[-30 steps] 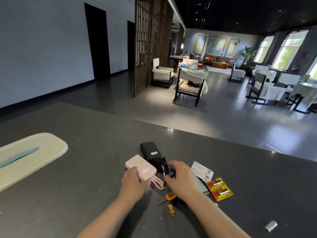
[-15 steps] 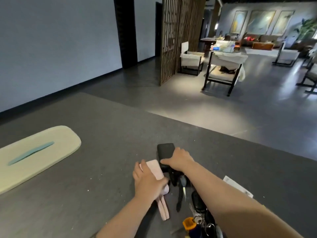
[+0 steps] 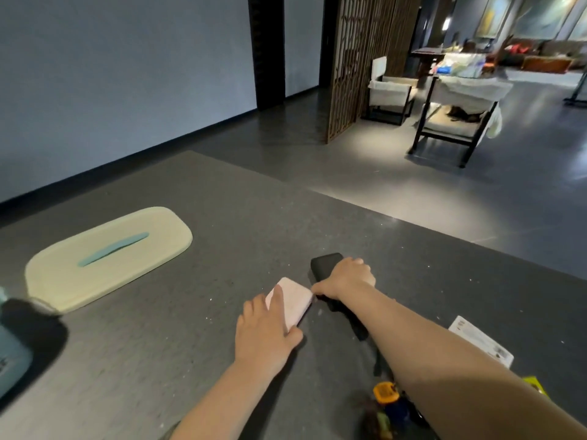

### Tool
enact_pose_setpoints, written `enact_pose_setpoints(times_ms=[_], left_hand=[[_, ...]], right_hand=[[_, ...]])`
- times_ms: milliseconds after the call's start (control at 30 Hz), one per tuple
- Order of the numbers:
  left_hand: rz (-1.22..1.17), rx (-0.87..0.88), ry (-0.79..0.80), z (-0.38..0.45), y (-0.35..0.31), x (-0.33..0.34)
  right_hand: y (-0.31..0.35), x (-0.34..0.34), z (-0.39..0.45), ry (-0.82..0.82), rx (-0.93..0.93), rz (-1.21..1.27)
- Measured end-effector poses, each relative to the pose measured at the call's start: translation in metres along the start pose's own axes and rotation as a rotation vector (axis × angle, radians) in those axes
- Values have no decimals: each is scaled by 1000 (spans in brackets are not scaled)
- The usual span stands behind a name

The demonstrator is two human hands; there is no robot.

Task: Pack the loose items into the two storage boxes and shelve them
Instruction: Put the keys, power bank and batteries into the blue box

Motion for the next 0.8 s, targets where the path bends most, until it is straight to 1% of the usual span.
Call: enact_pose_setpoints(times_ms=[67,133,267,367,467,567,667,800], left_hand=[[51,-31,-54,-6,11,-8],[39,-55,-75,-12,19,-12],[-86,-71,-6,-16,37,-9],[-166,-155,15,-31,73,-14],[-221,-213,-11,-56,110,-24],[-354,-270,-48,-84,149,-39],[-437,-296,-129,-114,189,-83],[-428,-280,-315,-156,243,-179]], right_hand=[[-1,2,-4,-16,-3,-22],[-1,3,-9,-17,-13,-28],[4,0,-27,2,-81,-28],[6,-13,-52,-23,-123,-9],[18,-32,-85,-57,-192,14],[45,-51,-124,-90,-286,71],[92,-68,-162,-130,-409,106],[163,-94,-205,-144,-545,78]])
Point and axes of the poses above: each hand's wrist, its own z-axis towards the middle knuckle, its own x-axis out of the palm, y = z × x, the point moved 10 cm from there along z, towards the middle knuckle
